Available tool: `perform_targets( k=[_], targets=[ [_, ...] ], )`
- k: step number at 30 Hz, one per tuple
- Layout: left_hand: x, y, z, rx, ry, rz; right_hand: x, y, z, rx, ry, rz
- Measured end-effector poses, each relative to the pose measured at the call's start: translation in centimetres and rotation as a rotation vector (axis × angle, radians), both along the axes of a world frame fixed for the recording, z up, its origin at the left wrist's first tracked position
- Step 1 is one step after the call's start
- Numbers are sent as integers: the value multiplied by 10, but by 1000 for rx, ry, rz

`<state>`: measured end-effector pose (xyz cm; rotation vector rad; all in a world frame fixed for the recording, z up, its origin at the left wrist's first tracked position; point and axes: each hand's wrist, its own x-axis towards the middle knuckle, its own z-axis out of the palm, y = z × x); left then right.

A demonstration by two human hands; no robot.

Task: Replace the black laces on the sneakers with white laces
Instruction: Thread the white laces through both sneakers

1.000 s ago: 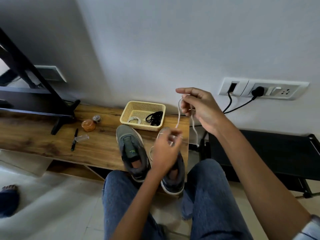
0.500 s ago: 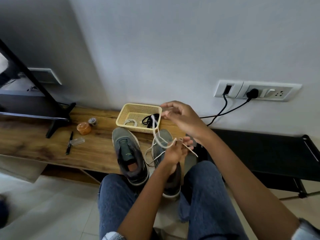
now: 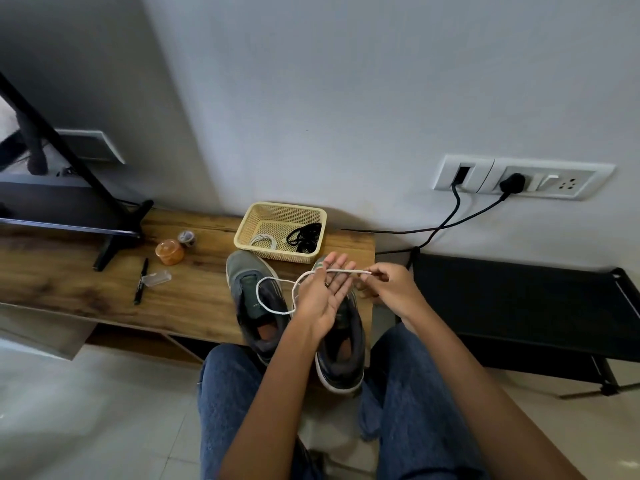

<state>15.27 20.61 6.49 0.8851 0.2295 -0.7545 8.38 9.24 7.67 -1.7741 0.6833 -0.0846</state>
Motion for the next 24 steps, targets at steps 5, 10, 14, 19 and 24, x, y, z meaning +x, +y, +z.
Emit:
perform_targets(
  k=[5,10,14,19,24],
  targets=[
    [2,7,-1,47,-24,40,-1,1,0,65,-136,-4],
    [0,10,-6,126,-17,39,1,6,-5,73,-175,28],
    [-3,21,-10,490,-155,-177,4,6,-19,28,-147,-91],
    [-6,34,-17,1161,-831,-144,6,5,-34,-75,-50,-101],
    [0,28,-28,1054,-1213,-404,13,13,-39,32,-24,-92]
  ],
)
